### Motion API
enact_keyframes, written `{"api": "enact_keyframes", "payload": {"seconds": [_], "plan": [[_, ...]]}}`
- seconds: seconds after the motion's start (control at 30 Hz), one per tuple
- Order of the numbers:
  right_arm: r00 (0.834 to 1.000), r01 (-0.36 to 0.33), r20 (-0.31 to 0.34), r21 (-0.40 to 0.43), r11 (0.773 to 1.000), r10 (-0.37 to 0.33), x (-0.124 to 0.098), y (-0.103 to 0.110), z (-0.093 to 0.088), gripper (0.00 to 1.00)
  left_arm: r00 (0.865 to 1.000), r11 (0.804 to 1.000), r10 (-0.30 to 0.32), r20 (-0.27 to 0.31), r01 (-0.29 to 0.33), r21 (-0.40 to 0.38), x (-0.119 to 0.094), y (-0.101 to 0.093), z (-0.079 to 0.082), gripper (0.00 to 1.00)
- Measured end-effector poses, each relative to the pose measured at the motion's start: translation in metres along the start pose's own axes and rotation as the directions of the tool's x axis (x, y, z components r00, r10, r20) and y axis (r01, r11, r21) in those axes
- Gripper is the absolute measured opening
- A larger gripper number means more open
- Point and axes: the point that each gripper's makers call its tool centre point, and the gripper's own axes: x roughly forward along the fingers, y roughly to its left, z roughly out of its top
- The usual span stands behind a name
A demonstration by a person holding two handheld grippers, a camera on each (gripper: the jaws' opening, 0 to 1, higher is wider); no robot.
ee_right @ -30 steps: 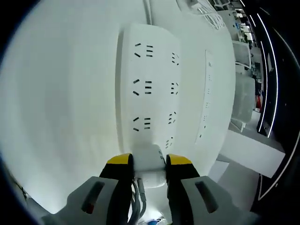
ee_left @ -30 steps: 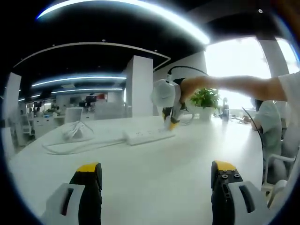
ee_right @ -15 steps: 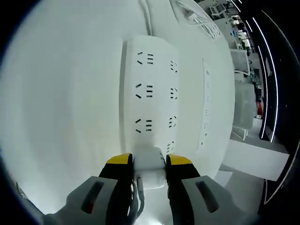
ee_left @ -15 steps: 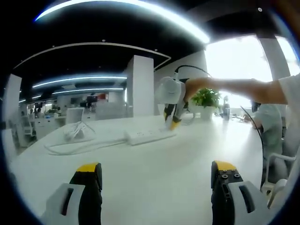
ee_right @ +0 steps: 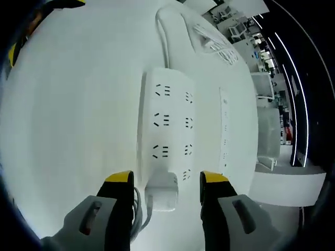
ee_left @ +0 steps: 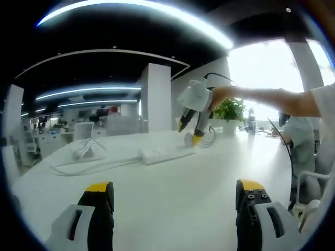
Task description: Straighten the power strip on the desk, plug the charger into it
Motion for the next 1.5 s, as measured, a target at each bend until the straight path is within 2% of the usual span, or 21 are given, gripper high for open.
{"api": "enact_keyframes", "payload": {"seconds": [0.17, 0.37, 0.57, 0.6, 0.67, 0.8, 1.1, 1.3, 1.43, 1.5], "plan": [[1.0, -0.002, -0.009, 0.022, 1.0, 0.002, -0.002, 0.002, -0.008, 0.6, 1.0, 1.0, -0.004, 0.004, 0.004, 0.002, -0.001, 0.0, 0.001, 0.99], [1.0, -0.013, -0.009, 0.063, 0.998, 0.014, -0.006, 0.005, -0.015, 0.6, 1.0, 1.0, -0.008, 0.011, 0.008, 0.001, -0.001, -0.002, 0.003, 0.99], [1.0, -0.027, 0.003, 0.091, 0.996, 0.027, -0.007, 0.01, -0.018, 0.51, 1.0, 1.0, -0.012, 0.011, 0.012, 0.002, 0.0, -0.004, 0.002, 0.99], [0.999, -0.035, 0.008, 0.096, 0.995, 0.034, -0.007, 0.011, -0.018, 0.48, 1.0, 1.0, -0.012, 0.01, 0.012, 0.001, 0.0, -0.003, 0.002, 0.99], [0.999, -0.054, 0.012, 0.085, 0.995, 0.053, -0.006, 0.016, -0.018, 0.35, 1.0, 1.0, -0.012, 0.01, 0.012, 0.002, 0.0, -0.004, 0.001, 0.99], [1.0, -0.011, 0.009, 0.045, 0.999, 0.011, -0.006, 0.011, -0.02, 0.27, 1.0, 1.0, -0.013, 0.008, 0.013, 0.003, 0.0, -0.005, 0.0, 0.99], [0.999, -0.008, -0.04, 0.051, 0.999, 0.01, -0.006, 0.009, -0.021, 0.24, 1.0, 1.0, -0.015, 0.005, 0.015, 0.001, 0.002, -0.006, -0.001, 0.99], [0.998, -0.038, -0.047, 0.07, 0.997, 0.041, -0.005, 0.007, -0.022, 0.23, 1.0, 1.0, -0.02, 0.009, 0.02, -0.001, 0.004, -0.01, 0.0, 0.99], [0.994, -0.062, -0.089, 0.064, 0.996, 0.068, -0.005, 0.009, -0.022, 0.22, 1.0, 1.0, -0.024, 0.017, 0.024, 0.002, 0.006, -0.013, 0.004, 0.99], [0.99, -0.064, -0.12, 0.095, 0.993, 0.076, -0.004, 0.009, -0.022, 0.22, 1.0, 1.0, -0.023, 0.02, 0.023, 0.003, 0.006, -0.012, 0.007, 0.99]]}}
